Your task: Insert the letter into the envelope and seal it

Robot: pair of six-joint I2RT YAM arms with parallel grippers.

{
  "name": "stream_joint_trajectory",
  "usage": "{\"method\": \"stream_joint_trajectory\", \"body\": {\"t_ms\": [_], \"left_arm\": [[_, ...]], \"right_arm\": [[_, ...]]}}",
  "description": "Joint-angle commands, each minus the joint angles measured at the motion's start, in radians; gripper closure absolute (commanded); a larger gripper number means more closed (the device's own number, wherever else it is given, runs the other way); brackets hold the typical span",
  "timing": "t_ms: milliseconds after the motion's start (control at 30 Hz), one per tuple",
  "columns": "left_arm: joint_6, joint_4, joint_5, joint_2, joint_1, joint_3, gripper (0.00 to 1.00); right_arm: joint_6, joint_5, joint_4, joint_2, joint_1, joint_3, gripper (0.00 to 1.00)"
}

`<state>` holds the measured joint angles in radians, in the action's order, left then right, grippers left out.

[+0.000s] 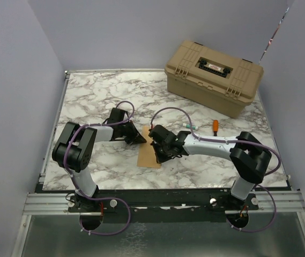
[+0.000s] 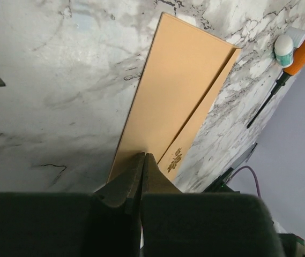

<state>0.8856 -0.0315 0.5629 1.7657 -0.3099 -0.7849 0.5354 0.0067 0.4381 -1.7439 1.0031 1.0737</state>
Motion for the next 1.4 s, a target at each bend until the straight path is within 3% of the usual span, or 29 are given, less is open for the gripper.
{"method": "stream_joint_trajectory", "body": {"t_ms": [0,167,267,433,500,633,733,867,1367], "left_arm": [[-0.079,0.102,-0.108,-0.019,0.003,-0.009,1.00],[-0.104,0.133,-0.132,-0.129,0.002,-0.068,0.81],[-0.127,0.179,-0.168,-0.193,0.003,-0.098,0.61],[-0.168,0.241,-0.270,-0.310,0.002,-0.095,0.28],[-0.181,0.256,-0.302,-0.346,0.003,-0.087,0.17],[-0.202,0.266,-0.343,-0.407,0.002,-0.071,0.02],[-0.216,0.271,-0.360,-0.432,0.003,-0.071,0.01],[-0.223,0.278,-0.386,-0.444,0.002,-0.084,0.01],[-0.241,0.283,-0.382,-0.391,0.010,-0.111,0.01]], "right_arm": [[0.046,0.090,0.009,0.099,0.001,0.015,0.99],[0.091,0.213,-0.005,0.158,-0.050,0.025,0.97],[0.091,0.243,0.035,0.159,-0.111,0.047,0.91],[0.003,0.273,0.011,0.196,-0.235,0.011,0.61],[-0.092,0.243,-0.034,0.199,-0.305,-0.016,0.54],[-0.309,0.205,-0.060,0.145,-0.421,-0.001,0.47],[-0.389,0.151,-0.030,0.085,-0.524,0.049,0.41],[-0.484,0.169,-0.047,0.017,-0.560,0.086,0.22],[-0.802,-0.052,0.034,-0.162,-0.646,0.186,0.28]]}}
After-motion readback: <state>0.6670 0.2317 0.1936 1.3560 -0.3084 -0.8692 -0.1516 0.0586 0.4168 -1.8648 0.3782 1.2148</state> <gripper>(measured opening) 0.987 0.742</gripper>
